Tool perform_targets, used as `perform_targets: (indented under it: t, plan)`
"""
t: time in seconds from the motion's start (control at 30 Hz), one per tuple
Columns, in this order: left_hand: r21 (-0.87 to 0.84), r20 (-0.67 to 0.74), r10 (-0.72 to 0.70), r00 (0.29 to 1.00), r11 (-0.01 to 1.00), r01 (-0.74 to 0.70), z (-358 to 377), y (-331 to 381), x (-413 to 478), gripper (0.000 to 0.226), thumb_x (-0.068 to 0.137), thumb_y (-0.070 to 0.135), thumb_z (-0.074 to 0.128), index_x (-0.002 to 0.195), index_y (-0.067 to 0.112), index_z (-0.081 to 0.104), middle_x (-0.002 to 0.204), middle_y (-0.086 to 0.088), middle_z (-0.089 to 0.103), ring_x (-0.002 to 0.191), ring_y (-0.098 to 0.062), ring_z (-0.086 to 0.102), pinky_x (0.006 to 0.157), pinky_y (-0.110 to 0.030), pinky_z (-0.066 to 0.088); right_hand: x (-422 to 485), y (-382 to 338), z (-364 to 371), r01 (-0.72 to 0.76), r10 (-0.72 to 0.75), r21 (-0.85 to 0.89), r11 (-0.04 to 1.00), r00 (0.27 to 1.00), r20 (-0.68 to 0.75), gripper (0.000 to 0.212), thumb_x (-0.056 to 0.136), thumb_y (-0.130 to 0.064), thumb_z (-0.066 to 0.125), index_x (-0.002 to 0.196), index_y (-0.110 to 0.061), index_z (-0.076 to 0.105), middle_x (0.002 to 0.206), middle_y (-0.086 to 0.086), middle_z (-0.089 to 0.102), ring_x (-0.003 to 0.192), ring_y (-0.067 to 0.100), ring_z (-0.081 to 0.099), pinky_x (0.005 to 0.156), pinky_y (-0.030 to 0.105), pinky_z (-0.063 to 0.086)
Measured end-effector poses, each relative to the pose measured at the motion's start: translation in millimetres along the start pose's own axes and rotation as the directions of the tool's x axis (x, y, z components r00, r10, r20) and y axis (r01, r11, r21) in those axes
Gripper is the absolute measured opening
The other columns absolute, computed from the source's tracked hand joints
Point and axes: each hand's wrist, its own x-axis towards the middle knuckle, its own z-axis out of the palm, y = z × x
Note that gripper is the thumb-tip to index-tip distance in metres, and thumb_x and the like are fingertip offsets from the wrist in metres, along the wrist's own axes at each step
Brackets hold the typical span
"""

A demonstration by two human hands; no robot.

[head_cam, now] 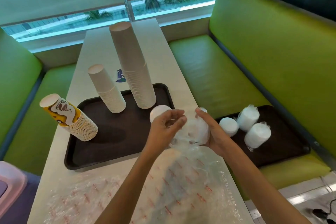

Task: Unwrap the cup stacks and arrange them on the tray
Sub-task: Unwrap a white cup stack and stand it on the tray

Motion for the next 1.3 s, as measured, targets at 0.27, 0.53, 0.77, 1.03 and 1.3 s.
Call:
perform_targets:
  t: [0.27,0.53,0.77,1.03,1.3]
  plan:
    - [-0.114,0.013,-0.061,0.998,0.991,0.062,18.6,-12.3,-31.8,0.050,0.071,0.043,0.067,0.117,0.026,0.061,0.116,0.005,0.066,0.104,-0.012,0.065,0.084,-0.027,0.056,-7.4,9.6,22.9,-0.083,0.090,-0.096,0.992,0.993,0.071,0.055,0.087,-0.064,0.044,0.119,-0.021,0.059,0.100,0.010,0.072,0.089,0.023,0.070,0.068,0.036,0.058]
    - [-0.224,-0.060,-0.108,0.992,0.970,0.092,14.5,-15.1,-43.8,0.041,0.074,0.034,0.066,0.113,0.025,0.062,0.111,0.005,0.067,0.099,-0.010,0.066,0.082,-0.025,0.055,-12.4,18.9,31.9,-0.126,0.132,-0.086,0.988,0.989,0.062,0.070,0.073,-0.063,0.055,0.128,-0.019,0.052,0.113,0.016,0.065,0.102,0.030,0.065,0.073,0.039,0.059]
    - [-0.303,-0.055,-0.137,0.989,0.946,0.114,10.1,-18.1,-50.9,0.032,0.077,0.031,0.065,0.109,0.026,0.064,0.106,0.007,0.069,0.098,-0.011,0.067,0.078,-0.023,0.055,-9.6,28.0,30.5,-0.133,0.136,-0.061,0.989,0.989,0.051,0.086,0.061,-0.061,0.066,0.134,-0.020,0.048,0.122,0.017,0.062,0.107,0.032,0.063,0.077,0.044,0.058]
    - [-0.345,-0.073,-0.186,0.980,0.926,0.151,6.9,-29.5,-54.4,0.023,0.083,0.025,0.062,0.106,0.025,0.066,0.107,0.001,0.070,0.102,-0.019,0.066,0.078,-0.032,0.058,-6.1,39.2,25.7,-0.153,0.154,-0.080,0.985,0.988,0.003,0.098,0.051,-0.064,0.070,0.137,-0.023,0.045,0.127,0.017,0.059,0.112,0.034,0.059,0.073,0.043,0.056]
    - [-0.166,-0.208,-0.150,0.967,0.979,0.116,-0.6,-34.5,-46.3,0.027,0.093,0.011,0.056,0.120,0.018,0.056,0.108,0.003,0.063,0.097,-0.013,0.063,0.079,-0.027,0.058,-0.8,44.9,18.4,-0.127,0.126,-0.068,0.989,0.992,-0.030,0.104,0.044,-0.062,0.074,0.135,-0.022,0.045,0.127,0.018,0.057,0.113,0.037,0.058,0.085,0.050,0.055]
